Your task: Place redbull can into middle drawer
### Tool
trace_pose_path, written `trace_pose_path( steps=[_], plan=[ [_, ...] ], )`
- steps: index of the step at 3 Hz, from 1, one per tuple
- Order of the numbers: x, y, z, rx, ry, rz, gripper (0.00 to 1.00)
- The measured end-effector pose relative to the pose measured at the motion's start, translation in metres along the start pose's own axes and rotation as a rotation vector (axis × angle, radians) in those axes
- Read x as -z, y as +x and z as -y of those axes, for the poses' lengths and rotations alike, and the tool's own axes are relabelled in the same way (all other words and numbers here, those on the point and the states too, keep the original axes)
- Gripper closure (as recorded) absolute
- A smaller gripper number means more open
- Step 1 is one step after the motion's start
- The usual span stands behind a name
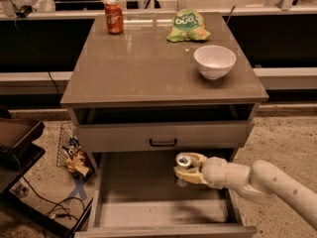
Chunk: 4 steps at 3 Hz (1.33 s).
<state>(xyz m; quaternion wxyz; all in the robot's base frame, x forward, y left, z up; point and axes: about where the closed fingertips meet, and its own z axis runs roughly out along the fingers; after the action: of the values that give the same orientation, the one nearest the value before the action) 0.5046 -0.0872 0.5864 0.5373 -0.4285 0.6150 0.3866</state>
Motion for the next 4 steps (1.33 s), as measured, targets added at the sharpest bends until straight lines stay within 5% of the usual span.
trace_pose_path(
  steps=[2,4],
  plan=[
    [-0.080,0.041,-0.017,0.074,-0.156,0.042,1.00],
    [-0.102,0.084,-0.055,0.070,-0.217,0.030,1.00]
  ],
)
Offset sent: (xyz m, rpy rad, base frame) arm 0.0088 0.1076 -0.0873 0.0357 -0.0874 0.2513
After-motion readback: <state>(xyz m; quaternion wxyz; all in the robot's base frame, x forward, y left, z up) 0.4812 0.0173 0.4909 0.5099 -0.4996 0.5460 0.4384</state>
